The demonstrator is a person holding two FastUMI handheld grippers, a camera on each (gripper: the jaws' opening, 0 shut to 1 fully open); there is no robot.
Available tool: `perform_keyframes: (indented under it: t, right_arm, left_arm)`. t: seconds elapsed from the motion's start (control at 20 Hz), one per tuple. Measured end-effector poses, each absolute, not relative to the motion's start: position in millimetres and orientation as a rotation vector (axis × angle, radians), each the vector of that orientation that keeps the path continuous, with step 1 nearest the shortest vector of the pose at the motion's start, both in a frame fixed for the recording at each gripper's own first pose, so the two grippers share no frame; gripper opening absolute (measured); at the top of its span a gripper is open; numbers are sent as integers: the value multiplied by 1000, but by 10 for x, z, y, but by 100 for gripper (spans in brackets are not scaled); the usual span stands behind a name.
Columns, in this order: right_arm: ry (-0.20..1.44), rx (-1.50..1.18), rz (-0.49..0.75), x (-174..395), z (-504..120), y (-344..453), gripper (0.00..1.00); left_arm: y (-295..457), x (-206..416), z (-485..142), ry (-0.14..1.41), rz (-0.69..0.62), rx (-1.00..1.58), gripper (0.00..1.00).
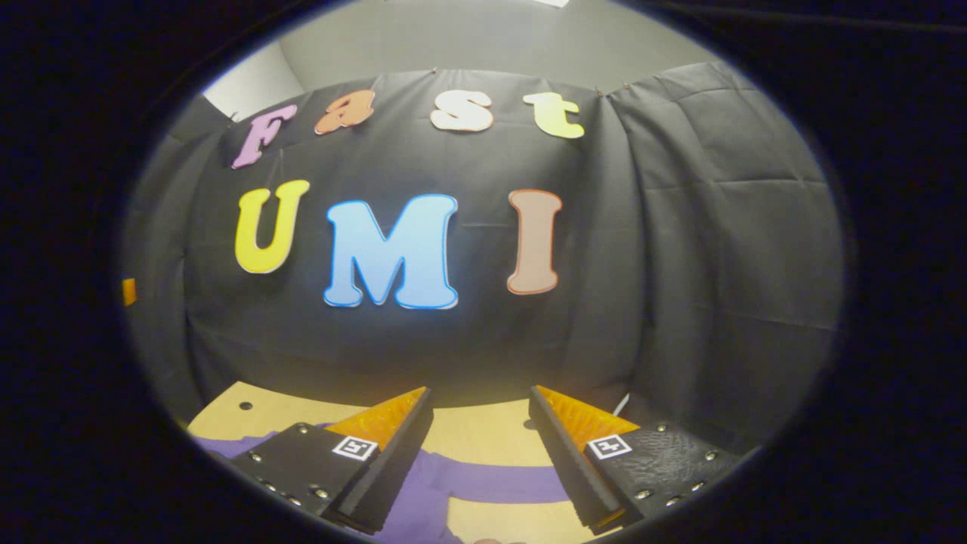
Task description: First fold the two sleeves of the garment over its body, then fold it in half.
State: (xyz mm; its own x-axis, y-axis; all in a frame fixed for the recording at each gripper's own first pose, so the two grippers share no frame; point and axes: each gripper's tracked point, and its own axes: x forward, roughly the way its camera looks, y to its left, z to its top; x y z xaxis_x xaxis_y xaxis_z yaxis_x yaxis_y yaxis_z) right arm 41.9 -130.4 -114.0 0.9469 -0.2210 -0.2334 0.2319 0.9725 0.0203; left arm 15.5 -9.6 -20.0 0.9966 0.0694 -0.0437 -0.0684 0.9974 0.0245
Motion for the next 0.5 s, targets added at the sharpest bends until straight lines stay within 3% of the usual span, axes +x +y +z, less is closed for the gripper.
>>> perform_keyframes:
  t: [0.5]
  right_arm:
    - [515,79,-399,502,-2607,-2508,86]
  left_arm:
    - [68,202,-430,95,157,2,92]
